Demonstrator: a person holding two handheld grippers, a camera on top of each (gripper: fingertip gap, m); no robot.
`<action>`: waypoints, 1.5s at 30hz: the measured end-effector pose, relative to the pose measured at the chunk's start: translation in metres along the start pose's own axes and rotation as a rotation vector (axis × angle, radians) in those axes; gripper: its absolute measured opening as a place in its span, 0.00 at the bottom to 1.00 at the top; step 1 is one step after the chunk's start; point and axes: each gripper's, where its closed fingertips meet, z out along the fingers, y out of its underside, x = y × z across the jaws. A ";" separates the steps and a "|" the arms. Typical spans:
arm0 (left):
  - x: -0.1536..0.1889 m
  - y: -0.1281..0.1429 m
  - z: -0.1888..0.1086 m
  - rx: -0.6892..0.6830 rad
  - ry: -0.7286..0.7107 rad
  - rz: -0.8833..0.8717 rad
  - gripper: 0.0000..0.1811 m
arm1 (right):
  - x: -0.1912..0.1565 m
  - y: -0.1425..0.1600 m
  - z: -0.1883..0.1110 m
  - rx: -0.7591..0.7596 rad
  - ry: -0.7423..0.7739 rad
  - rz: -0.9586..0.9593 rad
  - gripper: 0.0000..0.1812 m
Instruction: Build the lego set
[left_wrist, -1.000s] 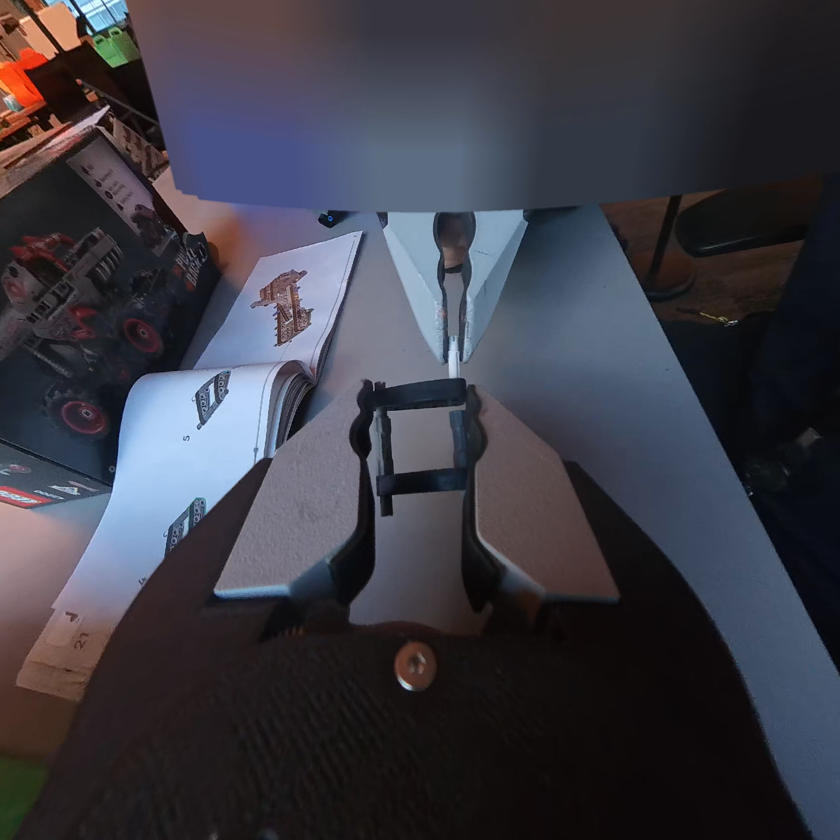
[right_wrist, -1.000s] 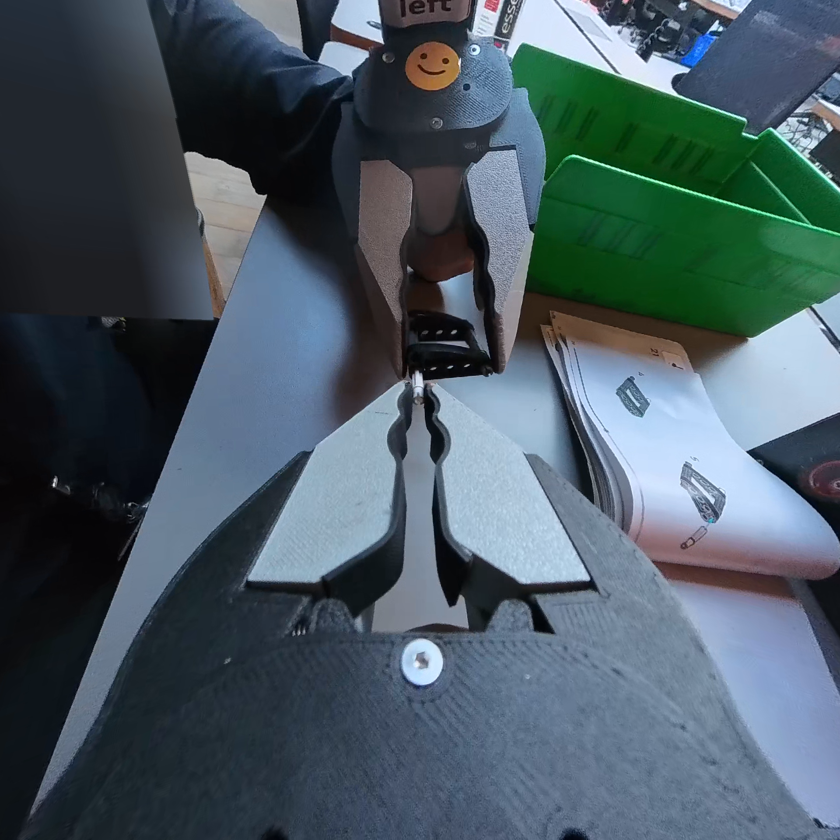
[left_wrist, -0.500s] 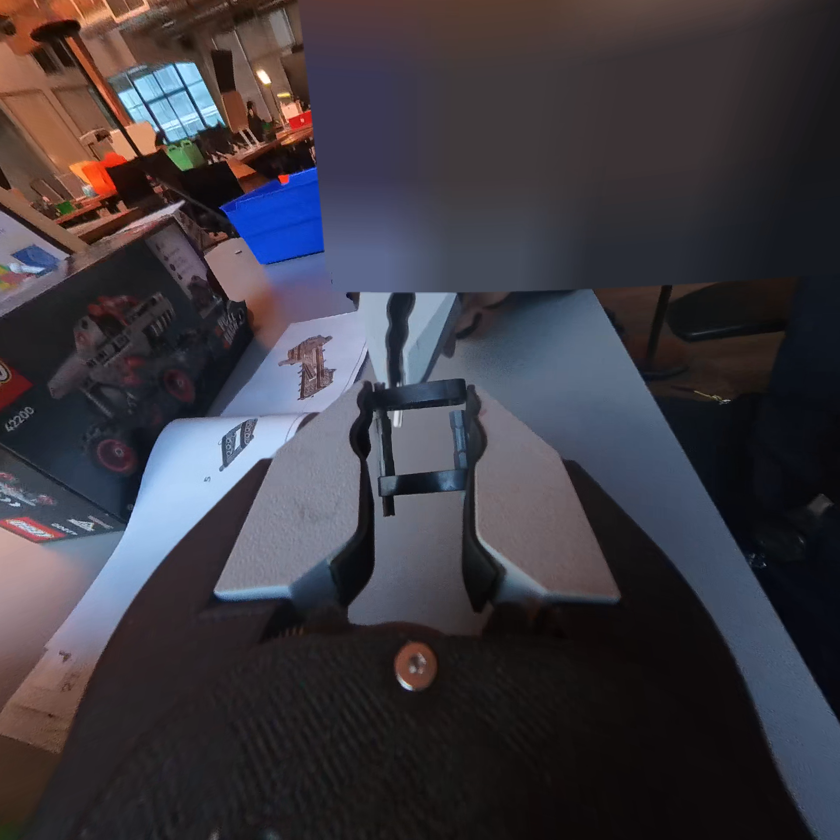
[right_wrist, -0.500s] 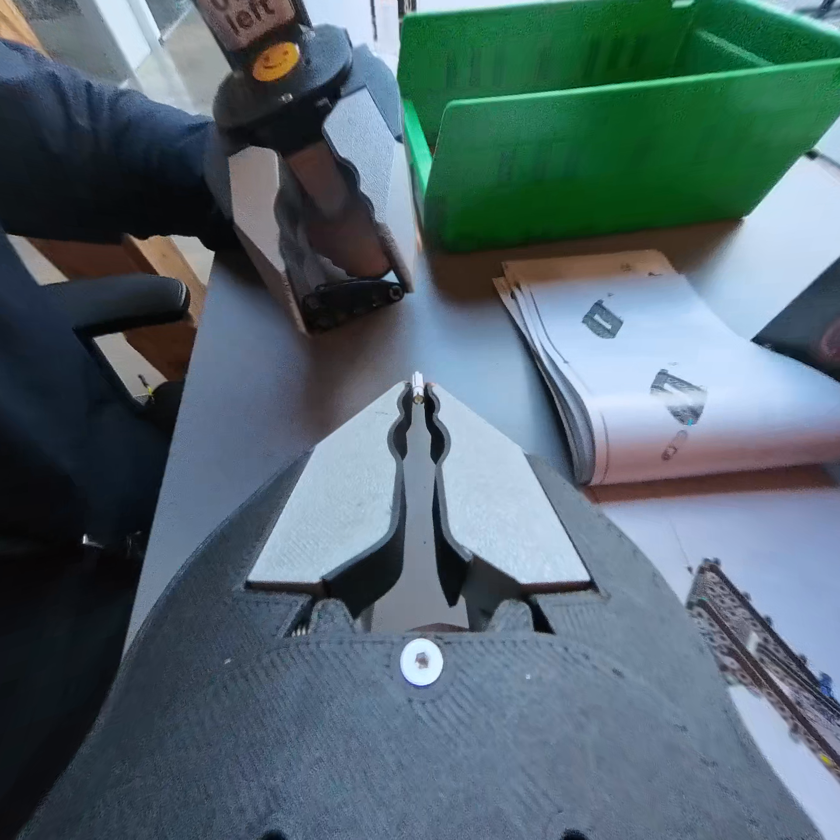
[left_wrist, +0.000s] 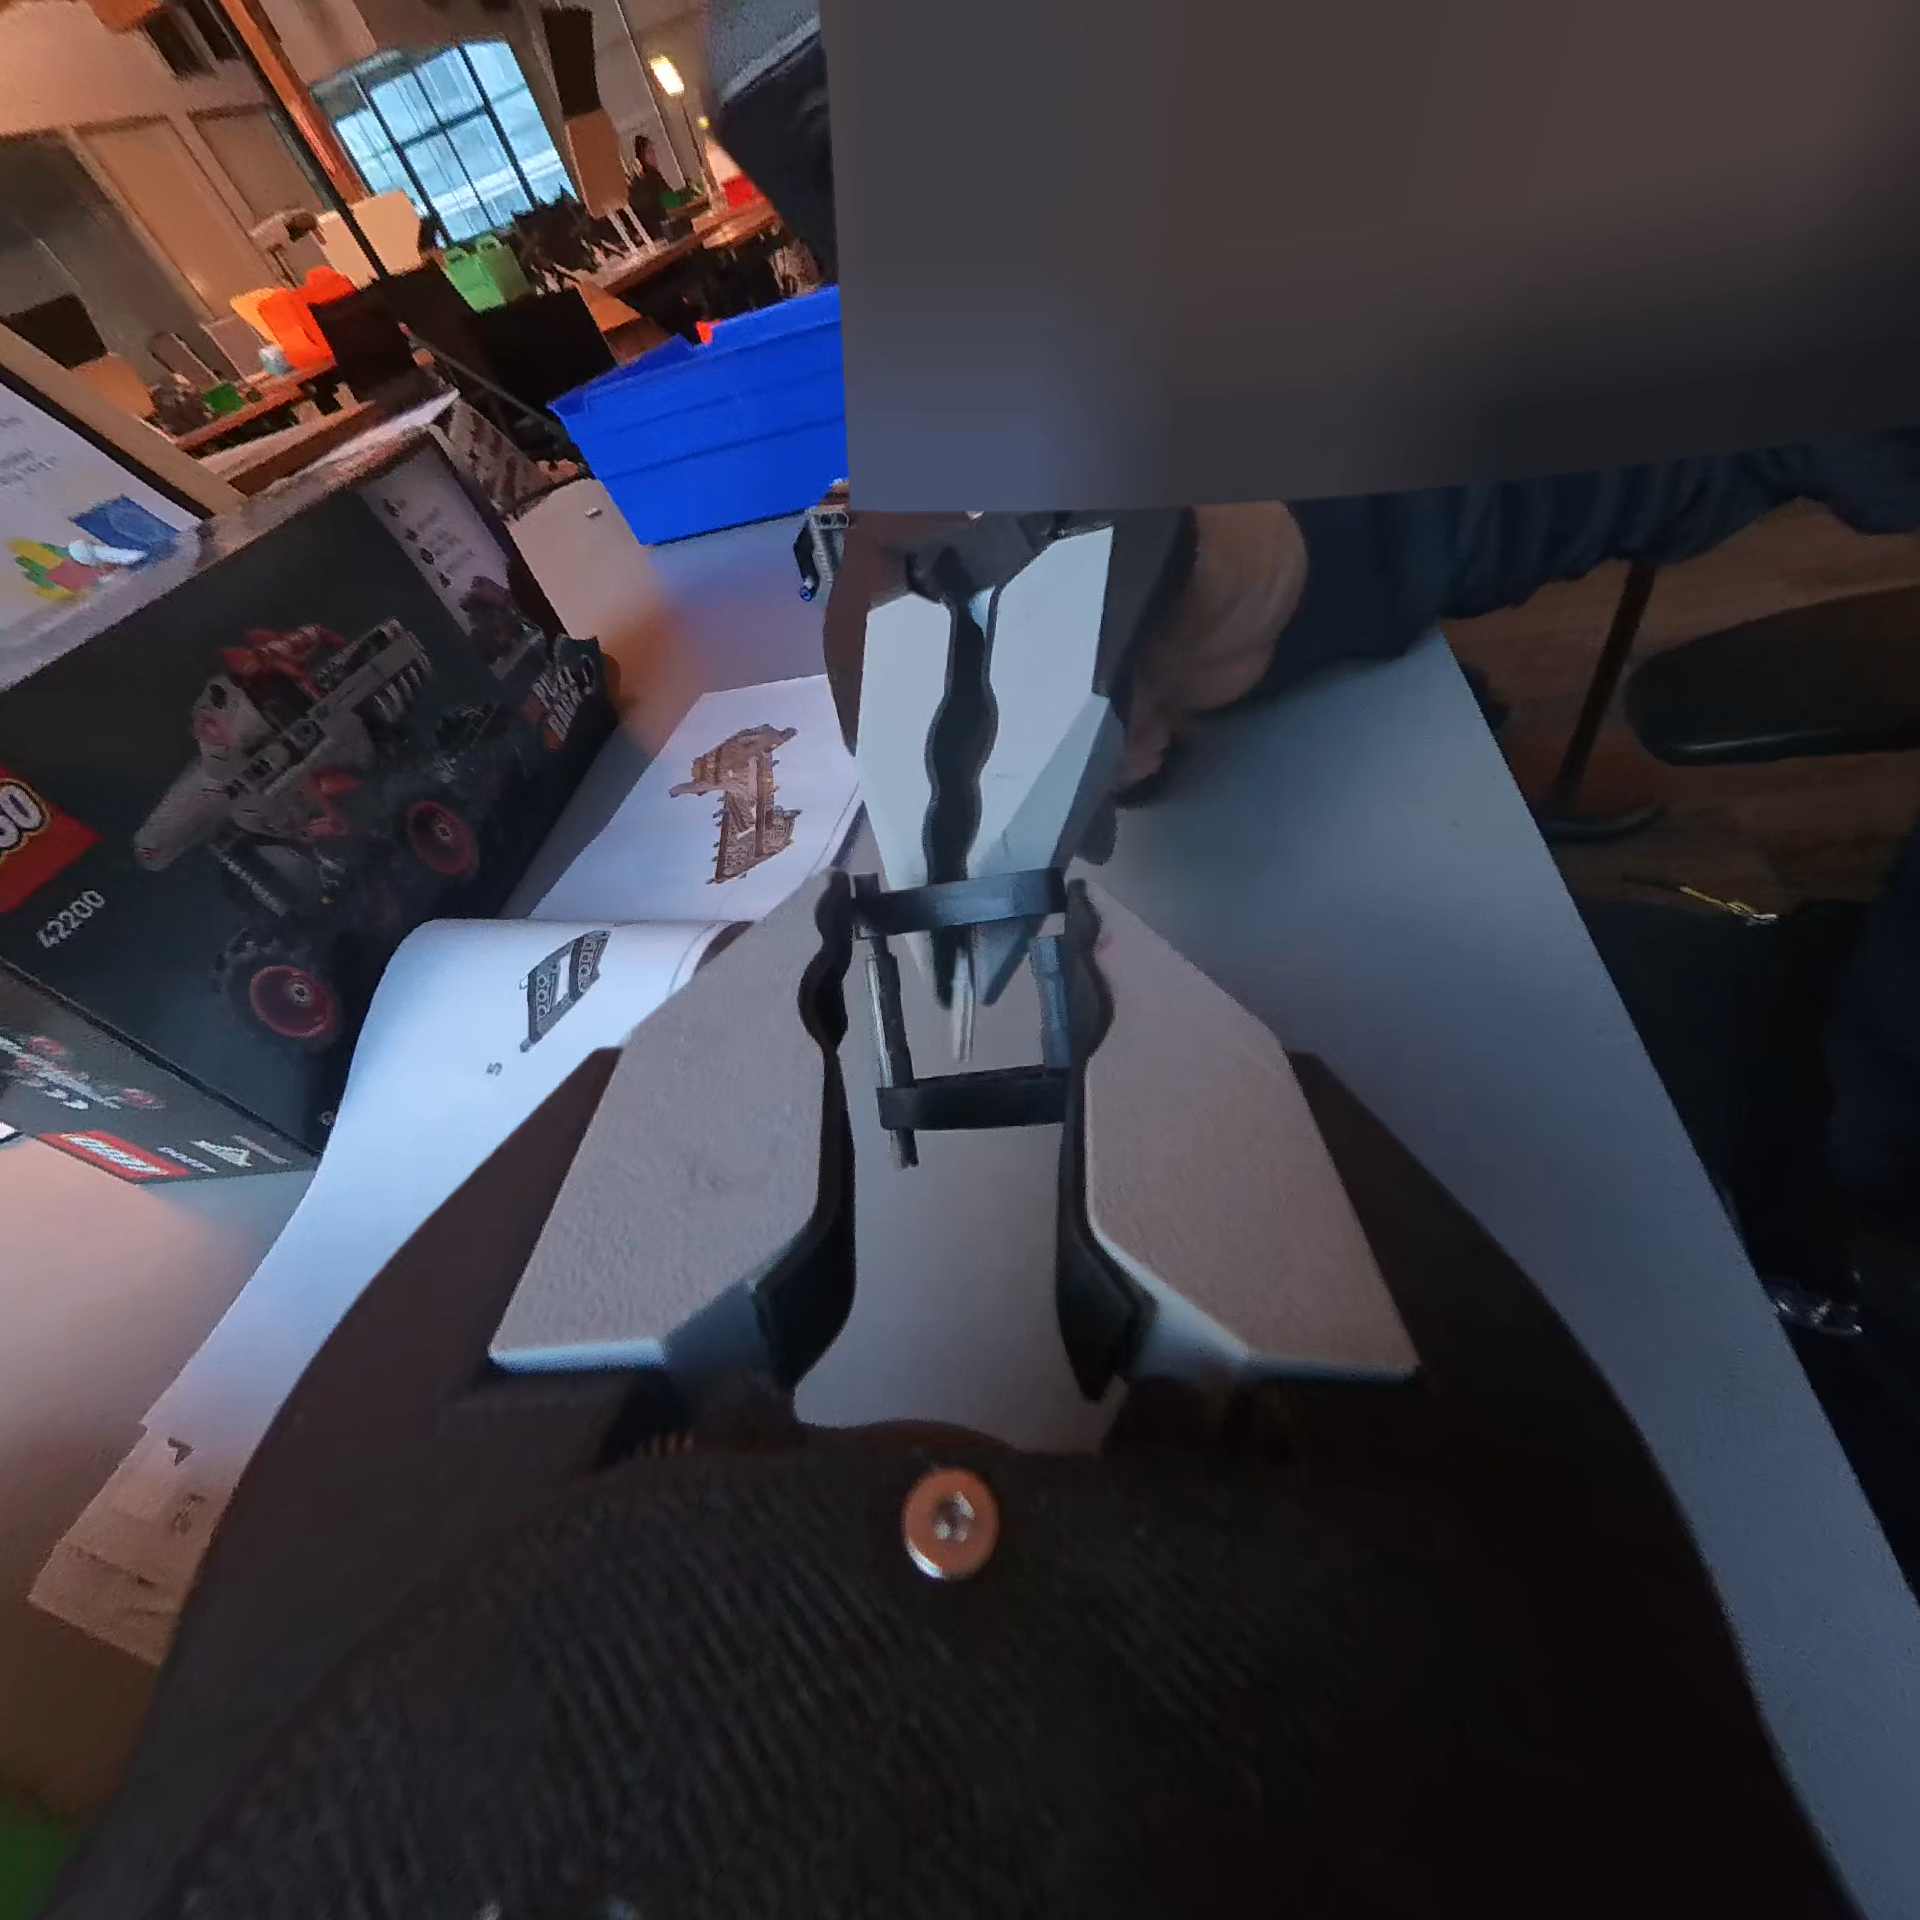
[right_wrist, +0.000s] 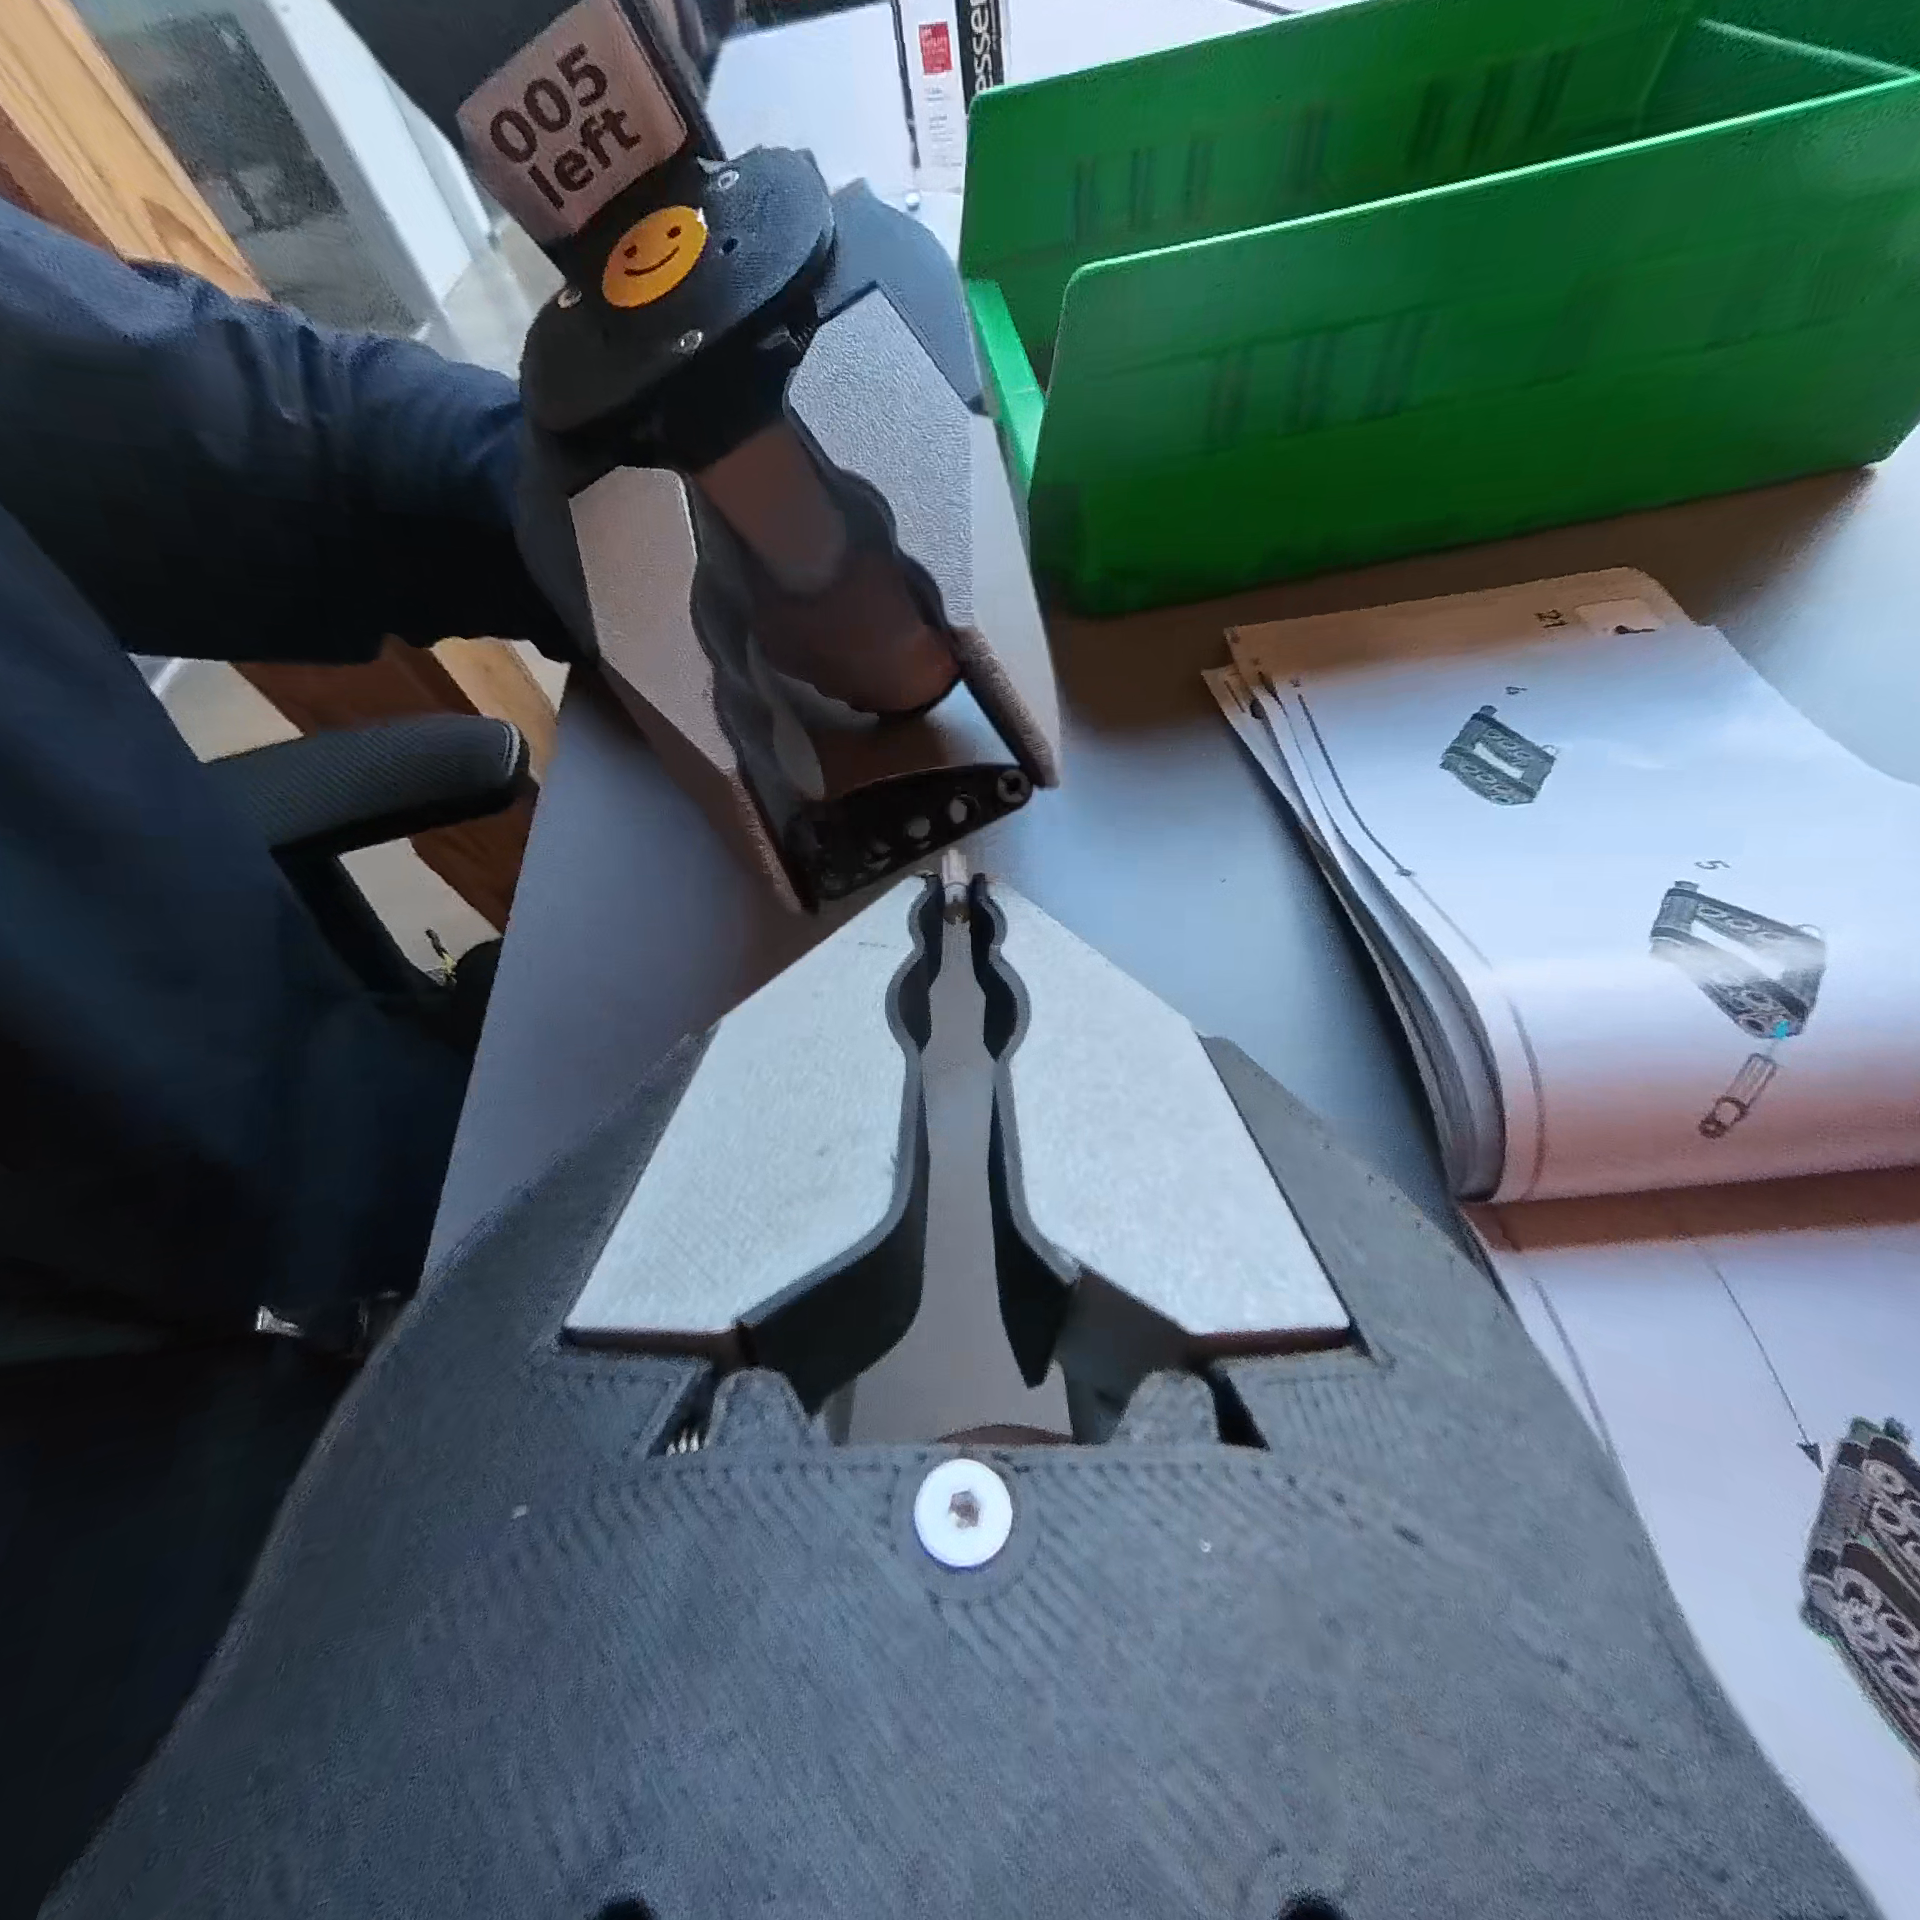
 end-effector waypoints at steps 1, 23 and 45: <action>0.001 0.000 0.000 -0.002 0.008 -0.004 0.21 | 0.001 -0.002 0.000 0.010 0.006 -0.004 0.01; -0.028 0.012 -0.028 -0.135 -0.109 -0.014 0.21 | 0.016 0.003 -0.005 -0.017 0.072 -0.018 0.01; -0.061 0.105 -0.045 -1.198 0.190 0.560 0.07 | 0.010 0.002 -0.018 -0.021 0.077 -0.143 0.01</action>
